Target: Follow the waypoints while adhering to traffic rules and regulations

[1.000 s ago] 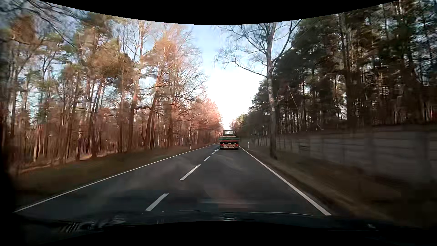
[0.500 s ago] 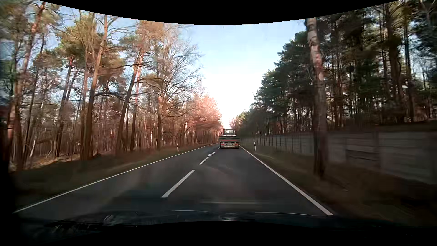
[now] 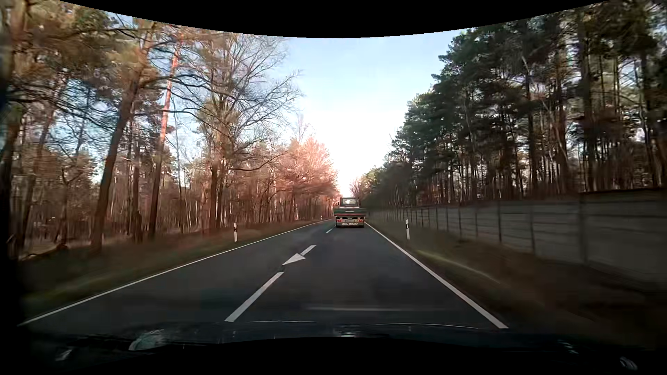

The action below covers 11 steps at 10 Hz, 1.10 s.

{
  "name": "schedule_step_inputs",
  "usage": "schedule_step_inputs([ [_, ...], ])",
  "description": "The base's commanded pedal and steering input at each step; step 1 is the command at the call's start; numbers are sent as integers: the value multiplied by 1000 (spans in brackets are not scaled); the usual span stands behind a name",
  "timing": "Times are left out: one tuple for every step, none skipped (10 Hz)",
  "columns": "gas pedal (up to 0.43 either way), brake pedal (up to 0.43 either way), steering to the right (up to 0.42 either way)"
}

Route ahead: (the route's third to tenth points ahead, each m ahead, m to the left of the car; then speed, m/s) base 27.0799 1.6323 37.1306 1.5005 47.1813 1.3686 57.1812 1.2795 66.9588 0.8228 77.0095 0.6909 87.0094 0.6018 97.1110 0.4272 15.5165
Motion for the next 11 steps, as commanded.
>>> schedule_step_inputs([
  [98, 0, -2],
  [110, 0, -2],
  [110, 0, -3],
  [110, 0, -3],
  [110, 0, -2],
  [118, 0, -2],
  [118, 0, -3],
  [118, 0, -3],
  [118, 0, -3],
  [118, 0, -2],
  [118, 0, -2],
])
